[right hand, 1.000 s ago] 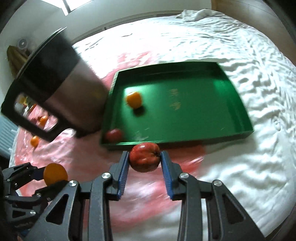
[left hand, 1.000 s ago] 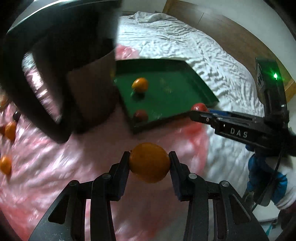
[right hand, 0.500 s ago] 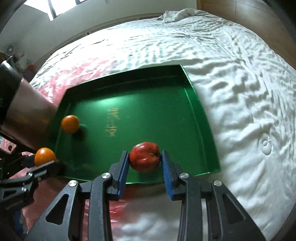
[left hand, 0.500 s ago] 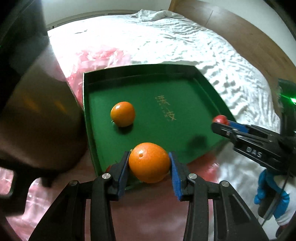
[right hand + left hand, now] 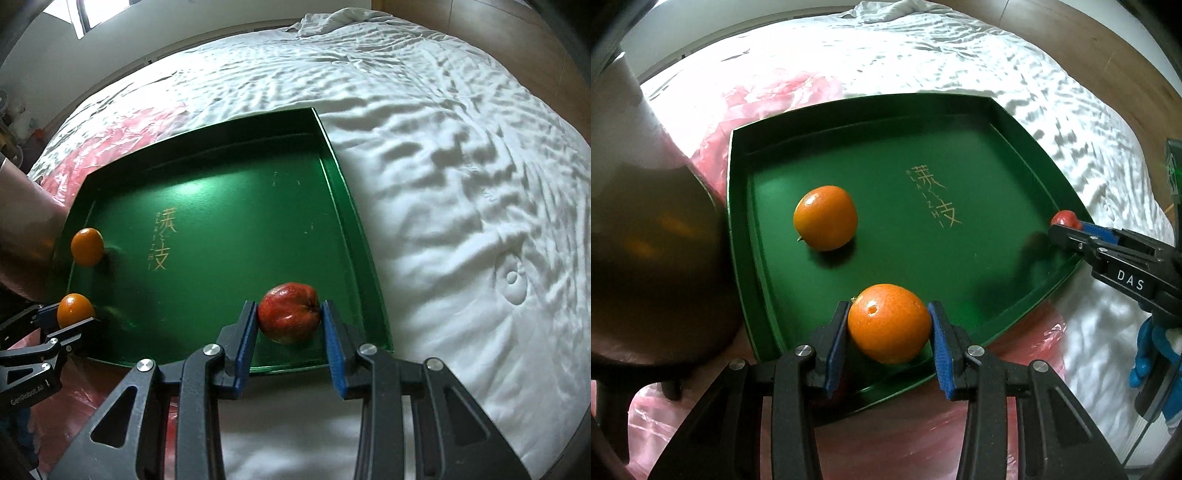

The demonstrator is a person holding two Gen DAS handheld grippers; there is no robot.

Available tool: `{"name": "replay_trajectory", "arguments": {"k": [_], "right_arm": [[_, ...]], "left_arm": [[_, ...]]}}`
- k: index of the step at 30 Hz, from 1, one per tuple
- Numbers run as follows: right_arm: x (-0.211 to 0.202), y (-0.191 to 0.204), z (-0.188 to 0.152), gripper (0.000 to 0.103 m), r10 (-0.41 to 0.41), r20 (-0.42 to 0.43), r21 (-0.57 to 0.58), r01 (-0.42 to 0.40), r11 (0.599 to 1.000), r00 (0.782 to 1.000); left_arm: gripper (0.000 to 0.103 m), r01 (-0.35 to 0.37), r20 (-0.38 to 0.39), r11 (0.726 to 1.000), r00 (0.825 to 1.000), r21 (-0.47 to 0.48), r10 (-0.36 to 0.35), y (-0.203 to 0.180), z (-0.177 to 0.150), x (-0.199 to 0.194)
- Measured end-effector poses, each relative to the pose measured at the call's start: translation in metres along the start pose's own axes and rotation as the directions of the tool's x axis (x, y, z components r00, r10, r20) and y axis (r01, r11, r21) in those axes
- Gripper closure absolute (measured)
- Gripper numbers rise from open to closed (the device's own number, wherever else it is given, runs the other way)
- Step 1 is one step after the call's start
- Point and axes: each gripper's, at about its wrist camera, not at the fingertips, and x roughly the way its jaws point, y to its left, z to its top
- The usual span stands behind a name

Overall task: Organize fruits
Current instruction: 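Carry the orange and apple to the green tray and release both, then withdraw both open tools from the green tray toward the fruit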

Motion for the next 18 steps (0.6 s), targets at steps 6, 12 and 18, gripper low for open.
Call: {"name": "replay_trajectory", "arguments": {"k": [6, 12, 18], "right_arm": [[0.001, -0.002, 0.002, 0.055, -0.015, -0.012, -0.003, 0.015, 1.000, 1.000], [0.003, -0.002, 0.007, 0.030, -0.035, -0.025, -0.022, 0.034, 0.999, 0.999], [-0.004, -0.003, 0.010, 0.020, -0.026, 0.002, -0.023, 0.026, 0.999, 1.000]], "left_arm": [[0.067, 0.000, -0.014, 1.000, 1.000, 0.009, 0.000, -0.002, 0.001, 0.001], [0.066, -0.012, -0.027, 1.000, 1.000, -0.004, 0.012, -0.002, 0.003, 0.000], [0.066, -0.033, -0.023, 0.999, 0.999, 0.004, 0.033, -0.004, 0.003, -0.006]]}}
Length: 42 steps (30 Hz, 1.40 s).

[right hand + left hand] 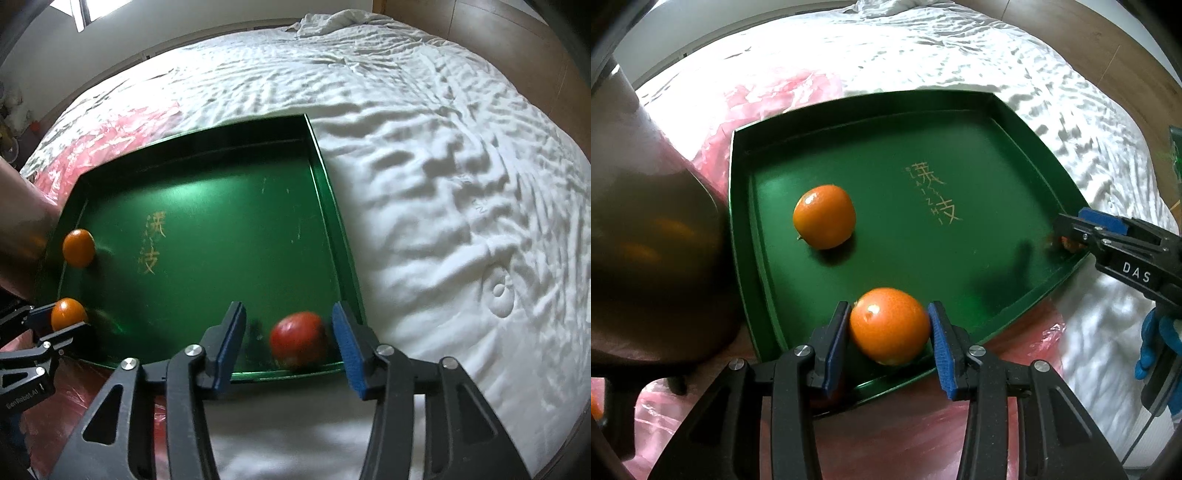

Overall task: Organize fruits
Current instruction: 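Withdraw both open tools from the green tray toward the fruit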

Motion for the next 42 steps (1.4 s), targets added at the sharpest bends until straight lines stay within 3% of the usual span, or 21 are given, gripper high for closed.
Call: {"name": "replay_trajectory", "arguments": {"k": [9, 15, 17, 19, 28, 34, 42], "right_arm": [[-0.023, 0.009, 0.006, 0.019, 0.028, 0.036, -0.022, -0.028, 0.999, 0.999], [-0.041, 0.018, 0.003, 0.019, 0.028, 0.053, -0.027, -0.026, 0.999, 0.998], [-0.045, 0.022, 0.000, 0.012, 0.026, 0.059, -0.026, -0.025, 0.999, 0.998], [-0.049, 0.026, -0.003, 0.000, 0.017, 0.064, -0.026, -0.015, 1.000, 0.998], [-0.064, 0.057, -0.025, 0.000, -0.002, 0.057, -0.020, 0.003, 1.000, 0.998], [-0.074, 0.088, -0.041, 0.000, 0.009, 0.042, -0.036, -0.007, 0.999, 0.999], [-0.086, 0.129, -0.057, 0.000, 0.038, 0.029, -0.044, -0.037, 0.998, 0.999]], "left_arm": [[0.062, -0.022, 0.062, 1.000, 0.998, 0.016, 0.021, -0.006, 0.003, -0.026], [0.062, -0.035, 0.150, 0.997, 0.988, 0.064, 0.025, -0.018, -0.008, -0.045], [0.062, -0.026, 0.165, 0.997, 0.986, 0.071, 0.014, -0.019, -0.015, -0.050], [0.062, -0.013, 0.170, 0.996, 0.985, 0.084, -0.001, -0.021, -0.022, -0.055], [0.062, 0.052, 0.127, 0.994, 0.990, 0.099, -0.065, -0.014, -0.055, -0.075], [0.056, 0.019, 0.149, 0.995, 0.988, 0.096, -0.033, 0.007, -0.077, -0.099], [0.056, 0.002, 0.146, 0.996, 0.989, 0.092, -0.015, 0.041, -0.106, -0.125]]}}
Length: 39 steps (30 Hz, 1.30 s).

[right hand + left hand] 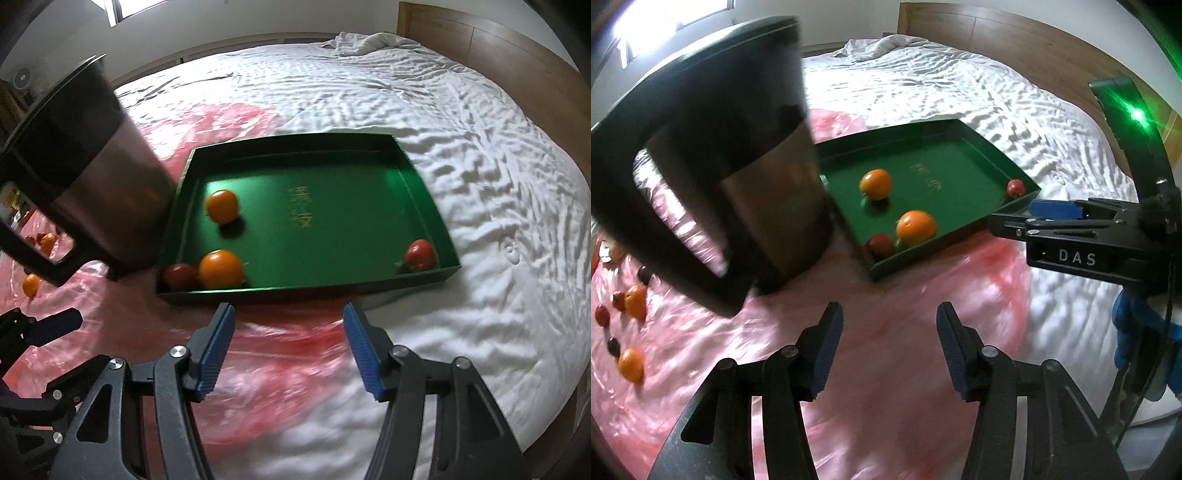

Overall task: Organize fruits
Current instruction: 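Withdraw both open tools from the green tray toward the fruit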

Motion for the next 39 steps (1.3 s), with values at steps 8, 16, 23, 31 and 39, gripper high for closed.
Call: {"name": "replay_trajectory", "arguments": {"k": [8, 16, 23, 31, 39], "right_arm": [[-0.010, 0.040, -0.013, 0.000, 0.042, -0.011, -0.029, -0.042, 0.999, 0.999], [-0.013, 0.095, -0.032, 0.000, 0.110, -0.060, -0.091, -0.115, 0.989, 0.992], [-0.011, 0.134, -0.039, 0.000, 0.154, -0.090, -0.138, -0.165, 0.976, 0.984], [-0.009, 0.186, -0.046, 0.000, 0.226, -0.133, -0.216, -0.251, 0.944, 0.965], [-0.005, 0.247, -0.044, 0.000, 0.323, -0.163, -0.292, -0.359, 0.887, 0.932]], "left_arm": [[0.056, -0.071, -0.004, 0.995, 0.998, -0.064, 0.070, 0.043, -0.023, -0.021], [0.056, -0.141, -0.021, 0.983, 0.990, -0.118, 0.139, 0.086, -0.048, -0.038], [0.056, -0.198, -0.026, 0.966, 0.980, -0.166, 0.196, 0.122, -0.065, -0.052], [0.056, -0.255, -0.038, 0.932, 0.967, -0.256, 0.254, 0.172, -0.085, -0.066], [0.056, -0.305, -0.060, 0.885, 0.951, -0.351, 0.304, 0.225, -0.104, -0.076]]}}
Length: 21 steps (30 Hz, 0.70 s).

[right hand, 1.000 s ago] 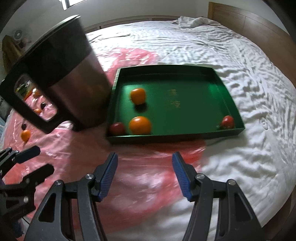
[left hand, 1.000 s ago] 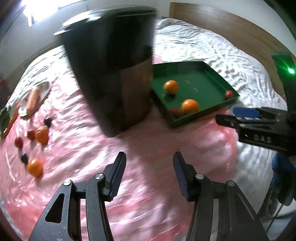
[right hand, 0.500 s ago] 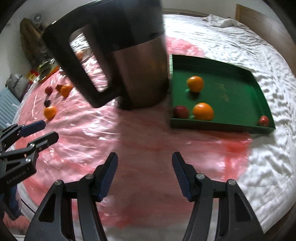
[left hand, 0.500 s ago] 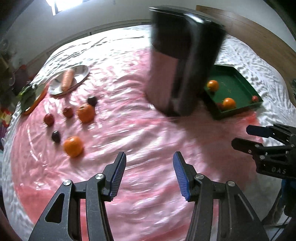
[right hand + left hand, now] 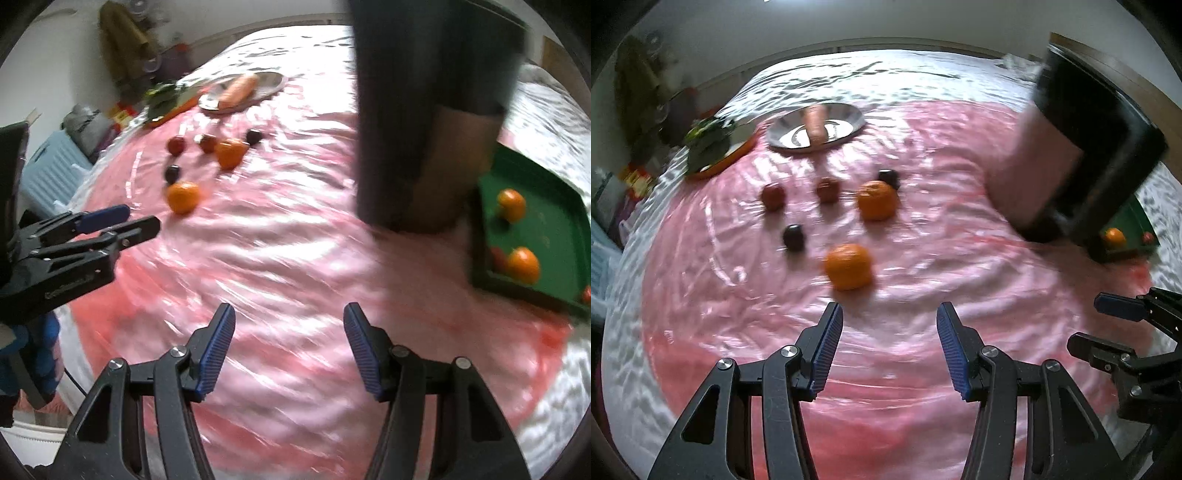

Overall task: Organize fruits
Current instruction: 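Withdraw both open tools from the green tray toward the fruit, then grasp an orange with the right tool while the left tool grasps another orange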

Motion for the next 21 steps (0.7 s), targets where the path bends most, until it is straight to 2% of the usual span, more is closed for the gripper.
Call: {"name": "replay_trajectory", "arguments": {"k": [8, 16, 21], "right_arm": [[0.025, 0.032, 0.044, 0.000, 0.051, 0.042, -0.051, -0.048, 0.998, 0.998], [0.053, 0.036, 0.078, 0.000, 0.056, 0.057, -0.019, -0.055, 0.998, 0.997], [0.069, 0.036, 0.097, 0.000, 0.056, 0.059, -0.014, -0.055, 0.998, 0.997]], "left_arm": [[0.056, 0.012, -0.007, 0.997, 1.000, -0.079, -0.012, 0.036, 0.006, 0.017], [0.056, 0.080, -0.020, 0.991, 0.996, -0.103, -0.083, 0.042, 0.023, 0.046], [0.056, 0.085, -0.047, 0.990, 0.995, -0.111, -0.091, 0.044, 0.026, 0.069]]}}
